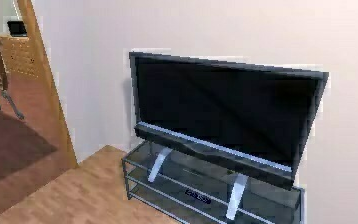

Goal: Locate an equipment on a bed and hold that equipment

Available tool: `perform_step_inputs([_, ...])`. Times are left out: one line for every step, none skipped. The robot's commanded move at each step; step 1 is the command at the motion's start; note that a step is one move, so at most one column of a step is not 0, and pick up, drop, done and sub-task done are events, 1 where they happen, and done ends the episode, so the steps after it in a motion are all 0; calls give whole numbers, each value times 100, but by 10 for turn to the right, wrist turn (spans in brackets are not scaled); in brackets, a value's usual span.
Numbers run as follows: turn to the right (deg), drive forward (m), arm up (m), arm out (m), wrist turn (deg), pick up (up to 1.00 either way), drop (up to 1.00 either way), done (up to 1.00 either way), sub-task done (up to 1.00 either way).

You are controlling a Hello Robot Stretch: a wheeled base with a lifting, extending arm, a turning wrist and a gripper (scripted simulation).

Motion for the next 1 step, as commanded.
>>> perform_step_inputs([-390, 0, 0, 0, 0, 0, 0, 0, 0])
